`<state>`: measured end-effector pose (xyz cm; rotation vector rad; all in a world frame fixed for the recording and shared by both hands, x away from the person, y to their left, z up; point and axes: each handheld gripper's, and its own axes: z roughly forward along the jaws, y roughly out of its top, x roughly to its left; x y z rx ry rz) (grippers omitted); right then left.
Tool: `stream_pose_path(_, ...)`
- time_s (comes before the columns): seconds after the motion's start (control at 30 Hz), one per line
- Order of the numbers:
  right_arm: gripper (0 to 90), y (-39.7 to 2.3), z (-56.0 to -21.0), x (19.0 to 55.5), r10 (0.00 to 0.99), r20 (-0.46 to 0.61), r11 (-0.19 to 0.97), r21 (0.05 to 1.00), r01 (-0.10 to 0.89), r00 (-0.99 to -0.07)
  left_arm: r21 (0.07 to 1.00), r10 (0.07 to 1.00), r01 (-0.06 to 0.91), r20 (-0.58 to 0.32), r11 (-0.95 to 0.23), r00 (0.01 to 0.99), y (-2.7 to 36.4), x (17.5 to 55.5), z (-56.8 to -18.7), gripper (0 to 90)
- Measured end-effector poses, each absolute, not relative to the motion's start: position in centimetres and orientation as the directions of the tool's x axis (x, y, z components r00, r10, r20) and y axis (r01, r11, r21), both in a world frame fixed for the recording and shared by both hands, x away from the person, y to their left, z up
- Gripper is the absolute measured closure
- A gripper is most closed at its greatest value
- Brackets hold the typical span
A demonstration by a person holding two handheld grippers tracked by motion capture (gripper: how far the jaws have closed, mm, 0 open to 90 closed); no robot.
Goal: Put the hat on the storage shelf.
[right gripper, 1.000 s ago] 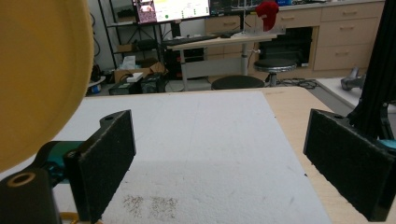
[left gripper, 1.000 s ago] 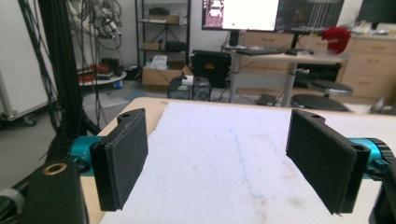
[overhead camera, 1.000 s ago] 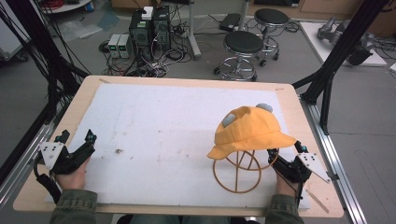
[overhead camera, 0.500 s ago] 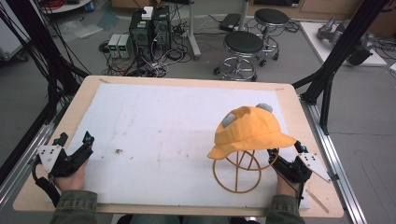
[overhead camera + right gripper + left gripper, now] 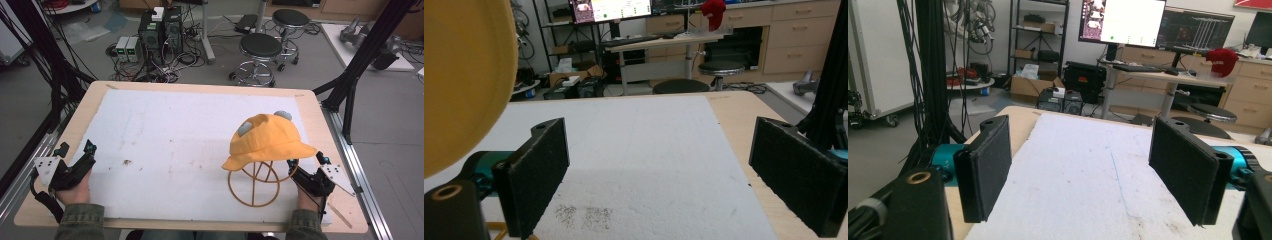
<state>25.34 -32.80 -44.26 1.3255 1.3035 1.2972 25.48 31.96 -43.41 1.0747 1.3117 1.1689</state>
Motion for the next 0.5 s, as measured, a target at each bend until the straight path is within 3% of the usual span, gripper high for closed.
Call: stream_pose_path(0.5,8.1,-32.96,-44.18,24.88,0.989,0.126,-0.118,0.987,0.109,-0.071,0.991,0.989,-0.002,-0.133,0.133,-0.063,31.70,25.35,-43.35,25.4)
